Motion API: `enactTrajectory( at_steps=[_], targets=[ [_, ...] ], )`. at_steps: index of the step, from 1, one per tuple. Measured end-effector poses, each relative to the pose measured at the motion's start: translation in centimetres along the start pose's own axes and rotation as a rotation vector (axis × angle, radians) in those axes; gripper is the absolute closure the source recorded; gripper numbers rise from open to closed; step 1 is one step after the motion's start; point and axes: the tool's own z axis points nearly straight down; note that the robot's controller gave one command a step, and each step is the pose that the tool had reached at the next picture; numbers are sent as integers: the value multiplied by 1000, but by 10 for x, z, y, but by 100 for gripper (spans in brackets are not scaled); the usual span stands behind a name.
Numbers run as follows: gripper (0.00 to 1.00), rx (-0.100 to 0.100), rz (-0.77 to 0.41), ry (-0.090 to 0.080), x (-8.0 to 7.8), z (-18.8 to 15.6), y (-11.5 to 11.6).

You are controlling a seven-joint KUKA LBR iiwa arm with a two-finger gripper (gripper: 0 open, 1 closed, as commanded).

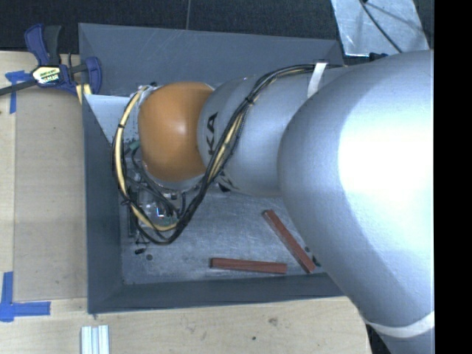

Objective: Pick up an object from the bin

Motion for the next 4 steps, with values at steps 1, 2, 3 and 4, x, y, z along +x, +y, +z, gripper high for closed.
enactTrajectory(
  at_steps=[1,2,3,4],
  targets=[
    [0,0,-460,0,-2,1,-5],
    [0,7,-948,5,-4,30,-7],
    [0,-2,-1603,1,-9,31,-17],
    [100,-4,-1600,3,-8,31,-16]
  ],
)
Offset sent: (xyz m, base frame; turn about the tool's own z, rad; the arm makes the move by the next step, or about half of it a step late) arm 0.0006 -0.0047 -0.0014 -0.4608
